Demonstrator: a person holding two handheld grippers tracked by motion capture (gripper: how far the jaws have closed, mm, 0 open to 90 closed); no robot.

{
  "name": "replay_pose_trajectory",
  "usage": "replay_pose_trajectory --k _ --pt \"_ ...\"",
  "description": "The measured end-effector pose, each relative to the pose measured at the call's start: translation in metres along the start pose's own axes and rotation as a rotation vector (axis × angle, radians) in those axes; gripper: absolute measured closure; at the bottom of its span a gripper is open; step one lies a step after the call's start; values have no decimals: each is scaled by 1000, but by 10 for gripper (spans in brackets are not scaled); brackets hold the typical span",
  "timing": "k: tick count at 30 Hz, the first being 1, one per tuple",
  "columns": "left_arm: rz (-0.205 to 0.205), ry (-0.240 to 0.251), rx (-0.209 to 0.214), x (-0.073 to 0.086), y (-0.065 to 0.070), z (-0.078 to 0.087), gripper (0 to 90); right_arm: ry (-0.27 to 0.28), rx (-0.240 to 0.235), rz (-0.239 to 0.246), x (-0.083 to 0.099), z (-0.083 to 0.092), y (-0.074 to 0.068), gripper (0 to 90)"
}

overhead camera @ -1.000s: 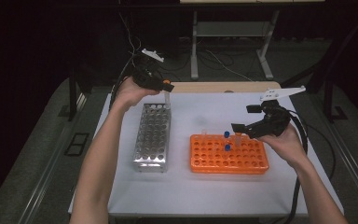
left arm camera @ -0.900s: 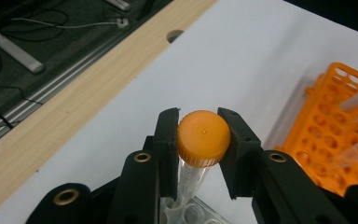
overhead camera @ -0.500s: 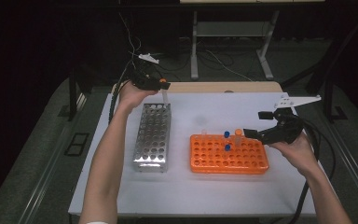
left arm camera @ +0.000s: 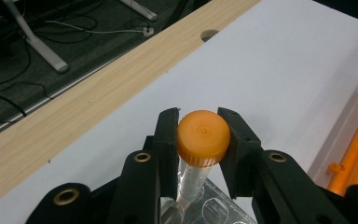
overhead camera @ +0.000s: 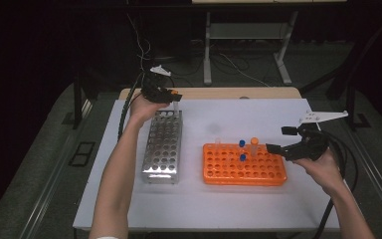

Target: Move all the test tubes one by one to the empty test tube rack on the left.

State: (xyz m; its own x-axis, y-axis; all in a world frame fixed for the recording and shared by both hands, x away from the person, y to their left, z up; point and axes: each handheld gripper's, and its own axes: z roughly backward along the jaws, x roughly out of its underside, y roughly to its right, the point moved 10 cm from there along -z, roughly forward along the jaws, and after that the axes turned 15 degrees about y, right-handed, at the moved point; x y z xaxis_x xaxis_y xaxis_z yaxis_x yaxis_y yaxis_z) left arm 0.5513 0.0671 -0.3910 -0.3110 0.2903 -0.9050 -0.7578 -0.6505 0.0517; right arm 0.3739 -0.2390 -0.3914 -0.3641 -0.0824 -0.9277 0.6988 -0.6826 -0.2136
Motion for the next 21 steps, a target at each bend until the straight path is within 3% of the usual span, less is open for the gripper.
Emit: replay_pose_trajectory --k 17,21 --pt "12 -14 0 28 1 -10 685 -9 11 -24 14 4 9 4" --pt "50 -20 6 34 3 -10 634 -21 9 -21 18 2 10 4"
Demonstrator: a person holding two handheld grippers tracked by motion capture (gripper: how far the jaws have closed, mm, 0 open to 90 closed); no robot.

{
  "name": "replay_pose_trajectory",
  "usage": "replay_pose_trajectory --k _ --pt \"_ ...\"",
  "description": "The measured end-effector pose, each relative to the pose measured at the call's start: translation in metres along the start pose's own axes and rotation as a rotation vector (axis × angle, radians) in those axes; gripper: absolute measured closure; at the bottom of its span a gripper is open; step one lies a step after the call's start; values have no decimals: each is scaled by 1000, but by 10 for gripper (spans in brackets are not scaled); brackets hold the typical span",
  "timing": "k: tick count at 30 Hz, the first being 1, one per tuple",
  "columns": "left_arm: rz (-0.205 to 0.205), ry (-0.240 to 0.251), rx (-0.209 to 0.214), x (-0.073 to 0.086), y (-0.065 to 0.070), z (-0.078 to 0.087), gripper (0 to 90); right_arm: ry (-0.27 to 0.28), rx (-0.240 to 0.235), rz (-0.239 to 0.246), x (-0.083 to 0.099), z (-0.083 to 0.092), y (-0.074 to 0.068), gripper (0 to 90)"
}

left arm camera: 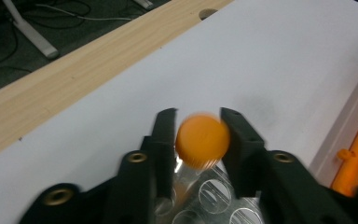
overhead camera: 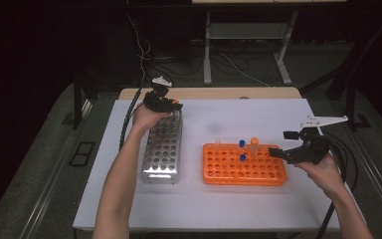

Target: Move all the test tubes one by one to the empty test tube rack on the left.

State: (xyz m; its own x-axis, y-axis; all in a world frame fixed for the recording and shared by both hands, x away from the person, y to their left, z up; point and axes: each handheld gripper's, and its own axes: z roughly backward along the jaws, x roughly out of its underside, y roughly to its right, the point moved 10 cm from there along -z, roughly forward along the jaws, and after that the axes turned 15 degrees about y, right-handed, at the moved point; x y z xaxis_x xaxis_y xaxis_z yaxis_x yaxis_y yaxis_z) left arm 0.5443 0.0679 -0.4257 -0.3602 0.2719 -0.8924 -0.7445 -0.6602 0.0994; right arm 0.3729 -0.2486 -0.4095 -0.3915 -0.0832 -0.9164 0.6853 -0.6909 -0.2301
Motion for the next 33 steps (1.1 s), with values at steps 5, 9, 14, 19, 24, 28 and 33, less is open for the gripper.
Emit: replay_pose_trajectory --k 5,9,14,19,24,28,33 --pt "9 -2 -17 -3 1 9 485 -24 -3 5 7 -3 1 4" --pt "14 -4 -21 -8 6 19 411 -39 -5 8 13 -6 2 4" --pt "18 3 -5 -14 15 32 329 -60 -7 19 19 -10 2 43" --pt "29 0 17 -15 25 44 239 -83 -10 29 23 -15 3 66" --pt "43 10 20 -15 35 55 147 -113 -37 55 28 -22 -2 171" --pt "47 1 18 -13 44 63 31 -139 -50 75 33 -28 -6 231" --pt "38 11 30 -12 57 74 0 -153 -65 95 35 -36 -9 369"
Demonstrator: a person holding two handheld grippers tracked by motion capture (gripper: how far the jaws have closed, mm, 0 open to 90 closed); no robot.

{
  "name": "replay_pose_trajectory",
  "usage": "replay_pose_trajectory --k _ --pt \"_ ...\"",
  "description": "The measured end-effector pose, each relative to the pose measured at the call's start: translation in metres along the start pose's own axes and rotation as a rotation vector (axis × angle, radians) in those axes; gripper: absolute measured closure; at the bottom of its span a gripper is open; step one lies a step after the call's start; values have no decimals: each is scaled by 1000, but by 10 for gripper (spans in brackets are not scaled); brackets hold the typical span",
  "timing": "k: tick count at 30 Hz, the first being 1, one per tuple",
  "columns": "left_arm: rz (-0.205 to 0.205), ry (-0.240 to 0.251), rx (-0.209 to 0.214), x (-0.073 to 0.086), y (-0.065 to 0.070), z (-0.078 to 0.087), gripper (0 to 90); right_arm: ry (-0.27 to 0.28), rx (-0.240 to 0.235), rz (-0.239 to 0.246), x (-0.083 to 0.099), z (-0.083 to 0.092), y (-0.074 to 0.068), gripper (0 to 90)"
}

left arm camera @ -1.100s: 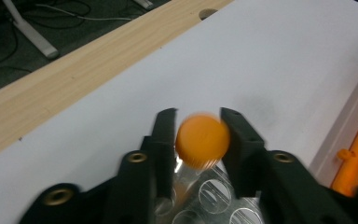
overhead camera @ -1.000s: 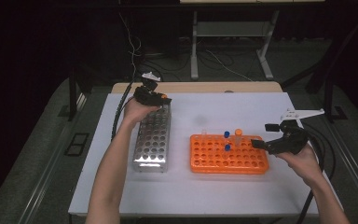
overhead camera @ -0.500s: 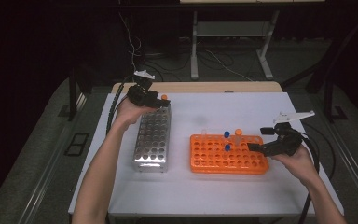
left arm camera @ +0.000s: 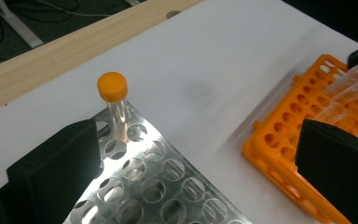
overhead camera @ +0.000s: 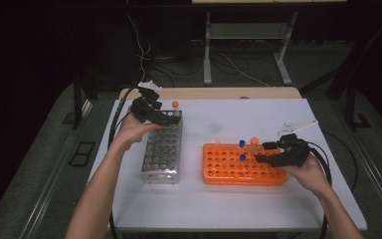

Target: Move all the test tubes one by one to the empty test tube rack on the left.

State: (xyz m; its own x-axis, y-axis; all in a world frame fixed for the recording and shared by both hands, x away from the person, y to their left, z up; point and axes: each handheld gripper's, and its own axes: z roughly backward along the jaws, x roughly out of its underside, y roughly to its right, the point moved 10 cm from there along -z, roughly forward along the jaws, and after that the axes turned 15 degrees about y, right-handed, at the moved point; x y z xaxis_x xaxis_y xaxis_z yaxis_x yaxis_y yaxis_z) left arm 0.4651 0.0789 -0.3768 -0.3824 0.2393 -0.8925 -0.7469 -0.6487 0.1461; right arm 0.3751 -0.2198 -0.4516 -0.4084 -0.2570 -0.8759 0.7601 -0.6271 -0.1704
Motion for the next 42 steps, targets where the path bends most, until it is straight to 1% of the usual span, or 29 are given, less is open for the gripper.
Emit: replay_pose_trajectory --k 2,4,9,13,17,21,22,24,25,30,37,42 --pt "0 8 3 1 5 4 0 -8 -4 5 1 -4 0 414" --pt "-16 4 4 3 10 8 0 -11 -7 11 2 -7 0 451" --pt "-32 5 27 8 23 15 0 -23 -12 24 4 -16 1 541" --pt "-40 9 42 11 33 20 0 -27 -10 38 6 -21 2 594" --pt "-47 14 62 11 43 25 0 -24 0 47 6 -25 3 667" --pt "-61 5 80 12 51 28 0 -29 24 52 6 -26 6 717" --pt "-65 5 81 12 52 28 0 -30 31 59 5 -25 7 735" --pt "-70 6 88 11 55 29 0 -28 31 52 3 -23 7 738" --pt "-68 8 90 11 56 30 0 -26 31 59 2 -22 8 739" --pt "-75 6 92 9 57 33 0 -31 35 58 -6 -16 6 739" --pt "-85 1 101 5 58 40 0 -20 35 77 -27 -5 4 740" --pt "-104 -1 110 0 62 44 0 1 27 86 -44 4 0 740"
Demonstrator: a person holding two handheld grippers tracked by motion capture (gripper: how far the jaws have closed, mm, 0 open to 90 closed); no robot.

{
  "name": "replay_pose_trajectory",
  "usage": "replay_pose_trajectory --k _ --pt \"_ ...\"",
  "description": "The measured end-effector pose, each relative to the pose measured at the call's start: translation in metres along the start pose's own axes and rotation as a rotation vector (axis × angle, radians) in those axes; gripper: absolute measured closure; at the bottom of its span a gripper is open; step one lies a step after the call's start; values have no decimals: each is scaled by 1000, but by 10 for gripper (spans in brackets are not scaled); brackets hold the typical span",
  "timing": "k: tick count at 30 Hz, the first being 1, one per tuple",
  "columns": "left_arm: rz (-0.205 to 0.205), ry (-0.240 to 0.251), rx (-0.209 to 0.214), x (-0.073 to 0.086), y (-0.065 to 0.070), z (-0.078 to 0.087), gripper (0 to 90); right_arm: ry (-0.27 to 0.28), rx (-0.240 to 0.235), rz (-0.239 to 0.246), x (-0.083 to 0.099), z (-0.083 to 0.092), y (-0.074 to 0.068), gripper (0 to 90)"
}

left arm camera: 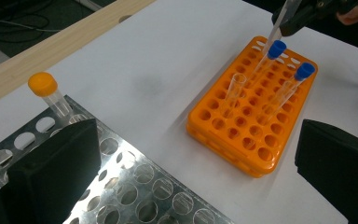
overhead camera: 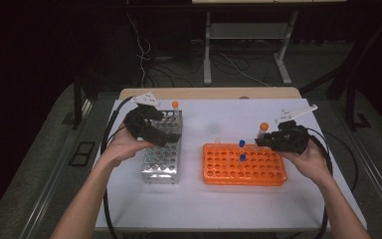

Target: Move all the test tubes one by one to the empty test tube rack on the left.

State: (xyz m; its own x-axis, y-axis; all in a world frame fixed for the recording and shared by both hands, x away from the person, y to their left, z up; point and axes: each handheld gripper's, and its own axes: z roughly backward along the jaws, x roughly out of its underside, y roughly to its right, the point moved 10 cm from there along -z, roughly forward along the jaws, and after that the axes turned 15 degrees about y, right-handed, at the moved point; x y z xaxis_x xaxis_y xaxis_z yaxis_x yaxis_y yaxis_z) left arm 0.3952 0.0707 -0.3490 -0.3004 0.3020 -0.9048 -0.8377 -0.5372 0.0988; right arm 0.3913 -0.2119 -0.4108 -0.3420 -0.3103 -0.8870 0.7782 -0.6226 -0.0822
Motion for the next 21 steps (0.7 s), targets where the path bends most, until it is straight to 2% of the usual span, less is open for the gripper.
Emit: replay_pose_trajectory --k 7,11,21 --pt "-13 -8 14 -7 3 1 0 4 -19 23 -24 7 -6 740" --pt "-34 -16 32 -12 5 1 0 9 -34 41 -38 6 -10 740" --pt "-62 -22 56 -29 13 -1 0 3 -94 123 -73 -4 -37 740"
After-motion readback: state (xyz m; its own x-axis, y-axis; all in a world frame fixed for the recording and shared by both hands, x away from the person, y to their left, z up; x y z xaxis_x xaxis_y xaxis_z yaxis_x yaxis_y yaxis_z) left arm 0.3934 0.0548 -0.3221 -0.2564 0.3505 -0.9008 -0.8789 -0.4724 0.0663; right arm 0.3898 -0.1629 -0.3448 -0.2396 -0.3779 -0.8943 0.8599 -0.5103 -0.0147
